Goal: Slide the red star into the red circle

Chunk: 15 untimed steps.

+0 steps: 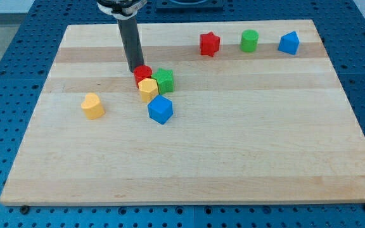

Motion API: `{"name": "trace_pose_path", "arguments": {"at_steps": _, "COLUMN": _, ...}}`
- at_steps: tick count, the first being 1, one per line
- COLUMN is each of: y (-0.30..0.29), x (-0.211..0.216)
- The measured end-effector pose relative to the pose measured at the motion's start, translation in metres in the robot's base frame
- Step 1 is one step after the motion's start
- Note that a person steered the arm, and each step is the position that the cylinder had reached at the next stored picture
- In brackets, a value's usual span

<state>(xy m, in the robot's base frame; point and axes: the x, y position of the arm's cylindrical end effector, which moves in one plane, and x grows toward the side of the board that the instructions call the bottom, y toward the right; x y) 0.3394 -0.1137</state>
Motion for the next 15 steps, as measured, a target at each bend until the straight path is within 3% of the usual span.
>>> {"name": "trace_pose_path", "arguments": {"at_steps": 2, "y": 0.016, "x": -0.097}}
{"name": "trace_pose_path", "arguments": {"at_steps": 3, "y": 0.099, "x": -0.123}}
{"name": "trace_pose_path", "arguments": {"at_steps": 4, "y": 0.193, "x": -0.128}}
{"name": "trace_pose_path", "arguments": {"at_steps": 5, "y": 0.215, "x": -0.086}}
{"name": "trace_pose_path", "arguments": {"at_steps": 7, "y": 0.094, "x": -0.057}}
{"name": "trace_pose_path", "arguments": {"at_steps": 8, "y": 0.071, "x": -0.056}}
{"name": "trace_pose_path", "arguments": {"at_steps": 10, "y": 0.112, "x": -0.047}}
{"name": "trace_pose_path", "arguments": {"at_steps": 12, "y": 0.036, "x": -0.021}}
{"name": "trace_pose_path", "arguments": {"at_steps": 15, "y": -0.045, "x": -0.019}}
